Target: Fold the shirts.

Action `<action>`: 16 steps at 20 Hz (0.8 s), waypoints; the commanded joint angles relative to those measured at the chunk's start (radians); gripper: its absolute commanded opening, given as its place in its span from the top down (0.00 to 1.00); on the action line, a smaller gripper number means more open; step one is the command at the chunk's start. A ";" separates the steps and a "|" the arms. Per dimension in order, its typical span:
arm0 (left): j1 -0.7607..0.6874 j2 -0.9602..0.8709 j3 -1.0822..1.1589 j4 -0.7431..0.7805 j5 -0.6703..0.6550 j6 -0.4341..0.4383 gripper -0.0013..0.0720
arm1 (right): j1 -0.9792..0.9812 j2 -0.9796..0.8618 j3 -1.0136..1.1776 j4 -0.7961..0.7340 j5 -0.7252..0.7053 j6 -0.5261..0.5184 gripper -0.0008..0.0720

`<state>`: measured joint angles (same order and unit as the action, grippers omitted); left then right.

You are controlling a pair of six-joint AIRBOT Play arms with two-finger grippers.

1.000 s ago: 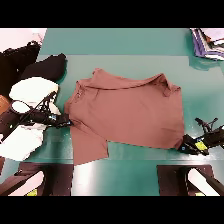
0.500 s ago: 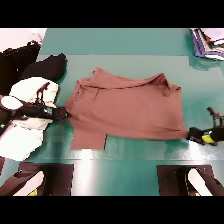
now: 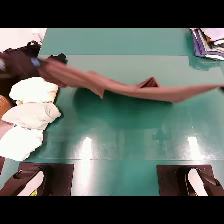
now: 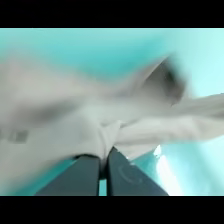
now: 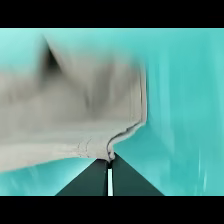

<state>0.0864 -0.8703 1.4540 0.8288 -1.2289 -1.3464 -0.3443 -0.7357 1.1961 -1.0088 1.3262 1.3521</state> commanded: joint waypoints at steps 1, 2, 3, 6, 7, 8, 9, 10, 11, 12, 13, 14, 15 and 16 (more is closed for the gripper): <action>0.000 0.005 0.329 -0.049 -0.018 -0.016 0.95 | 0.000 -0.005 0.275 0.074 -0.016 -0.011 0.97; 0.000 0.005 0.419 -0.046 -0.019 -0.024 0.95 | 0.000 -0.005 0.347 0.072 -0.015 -0.011 0.97; 0.000 0.005 0.499 -0.047 -0.017 -0.039 0.95 | 0.000 -0.005 0.422 0.071 -0.015 -0.011 0.97; 0.000 0.005 0.696 -0.048 0.016 -0.057 0.95 | -0.001 -0.010 0.615 0.052 -0.017 -0.011 0.97; 0.000 0.005 0.735 -0.048 0.024 -0.069 0.95 | -0.001 -0.024 0.673 0.026 -0.009 -0.010 0.97; 0.000 0.005 0.756 -0.056 0.034 -0.071 0.95 | -0.001 -0.041 0.733 0.002 0.009 -0.005 0.97; 0.000 0.005 0.763 -0.068 0.040 -0.072 0.95 | -0.001 -0.066 0.803 -0.030 0.038 0.004 0.97; 0.000 0.005 0.759 -0.066 0.042 -0.071 0.95 | -0.001 -0.100 0.875 -0.067 0.080 0.021 0.97; 0.000 0.001 0.742 -0.061 0.043 -0.072 0.95 | -0.001 -0.137 0.933 -0.097 0.124 0.036 0.97; 0.000 -0.006 0.702 -0.035 0.046 -0.072 0.95 | -0.001 -0.178 0.972 -0.125 0.162 0.061 0.97; 0.000 -0.014 0.644 0.002 0.048 -0.093 0.95 | 0.000 -0.217 0.984 -0.132 0.186 0.070 0.97; 0.000 -0.027 0.566 0.033 0.035 -0.123 0.95 | 0.000 -0.257 0.972 -0.128 0.208 0.081 0.97; 0.000 -0.047 0.489 0.037 0.017 -0.131 0.95 | 0.000 -0.290 0.930 -0.118 0.220 0.081 0.97; 0.000 -0.083 0.411 0.035 -0.021 -0.132 0.95 | 0.000 -0.324 0.858 -0.106 0.228 0.082 0.97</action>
<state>0.0864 -0.9077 2.0090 0.8310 -1.2015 -1.4483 -0.3443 -0.9695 2.0880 -1.1030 1.4864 1.4090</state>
